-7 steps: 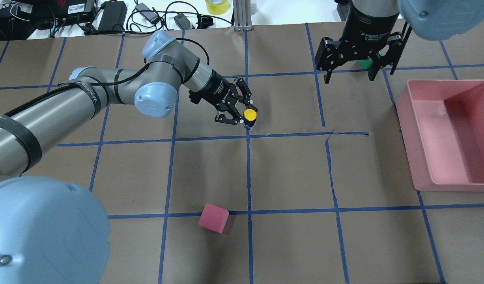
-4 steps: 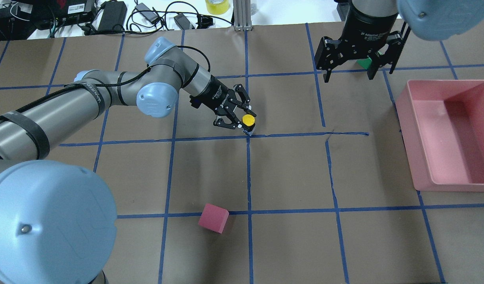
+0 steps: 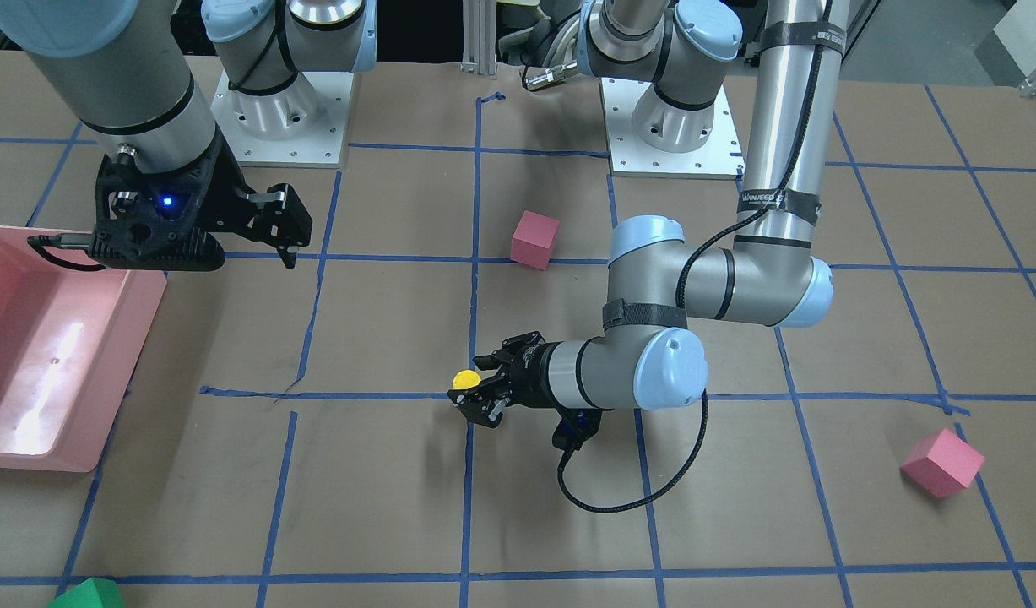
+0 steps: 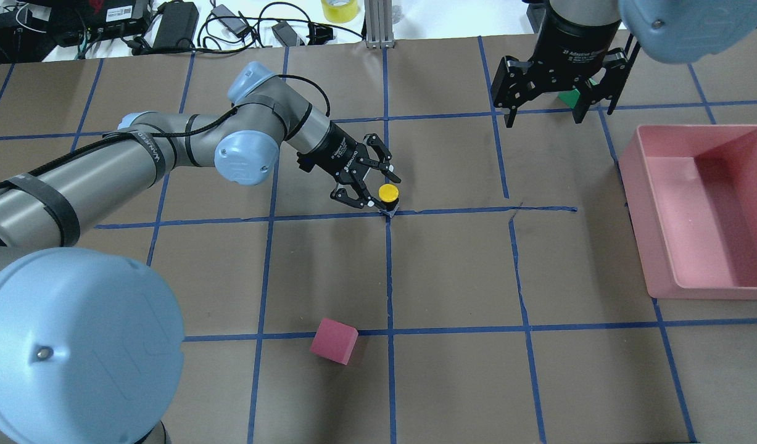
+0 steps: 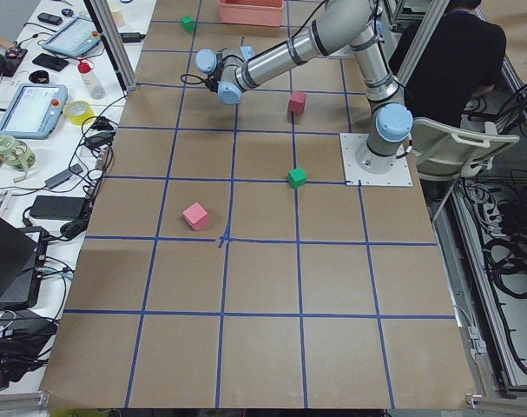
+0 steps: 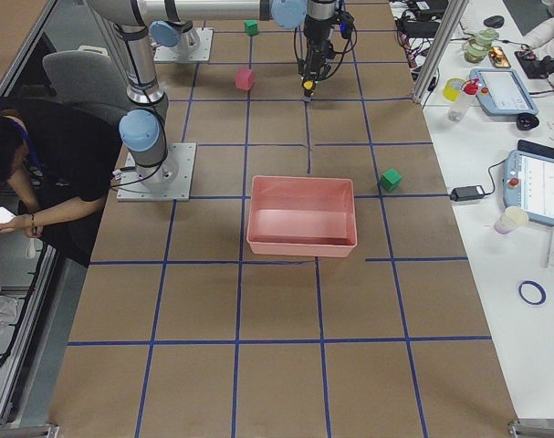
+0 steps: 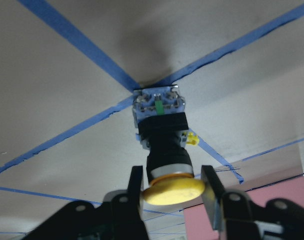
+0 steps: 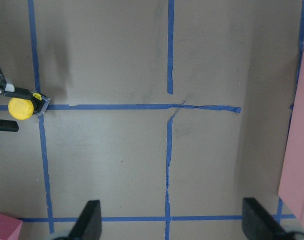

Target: Align button upright

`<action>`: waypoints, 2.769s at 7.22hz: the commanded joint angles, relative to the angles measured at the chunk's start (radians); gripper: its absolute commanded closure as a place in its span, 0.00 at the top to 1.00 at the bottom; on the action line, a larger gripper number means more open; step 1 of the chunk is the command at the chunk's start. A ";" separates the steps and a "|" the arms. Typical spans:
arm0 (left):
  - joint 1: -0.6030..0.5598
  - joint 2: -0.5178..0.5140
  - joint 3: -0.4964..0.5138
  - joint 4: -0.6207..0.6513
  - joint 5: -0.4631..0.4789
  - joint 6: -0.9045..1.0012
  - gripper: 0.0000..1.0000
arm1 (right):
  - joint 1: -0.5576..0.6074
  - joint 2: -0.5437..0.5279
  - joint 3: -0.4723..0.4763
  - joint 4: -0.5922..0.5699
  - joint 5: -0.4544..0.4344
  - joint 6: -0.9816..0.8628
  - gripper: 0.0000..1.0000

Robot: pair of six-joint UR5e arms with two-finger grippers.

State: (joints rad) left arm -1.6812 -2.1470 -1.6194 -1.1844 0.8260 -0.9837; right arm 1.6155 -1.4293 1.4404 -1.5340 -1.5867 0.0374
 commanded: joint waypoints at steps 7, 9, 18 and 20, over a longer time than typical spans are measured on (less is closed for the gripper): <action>-0.018 0.471 0.118 -0.248 0.599 0.736 1.00 | 0.000 -0.003 0.000 0.012 0.002 0.001 1.00; 0.001 0.570 0.113 -0.334 0.624 0.821 1.00 | -0.006 -0.008 0.000 0.020 0.001 -0.058 1.00; 0.020 0.650 0.058 -0.371 0.725 0.950 1.00 | -0.038 -0.020 0.075 0.006 -0.006 -0.082 1.00; 0.020 0.654 0.052 -0.379 0.720 0.941 1.00 | -0.031 -0.028 0.063 0.008 0.007 -0.074 1.00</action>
State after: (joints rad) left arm -1.6608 -1.4964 -1.5638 -1.5528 1.5484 -0.0356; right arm 1.5797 -1.4515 1.5092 -1.5220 -1.5887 -0.0425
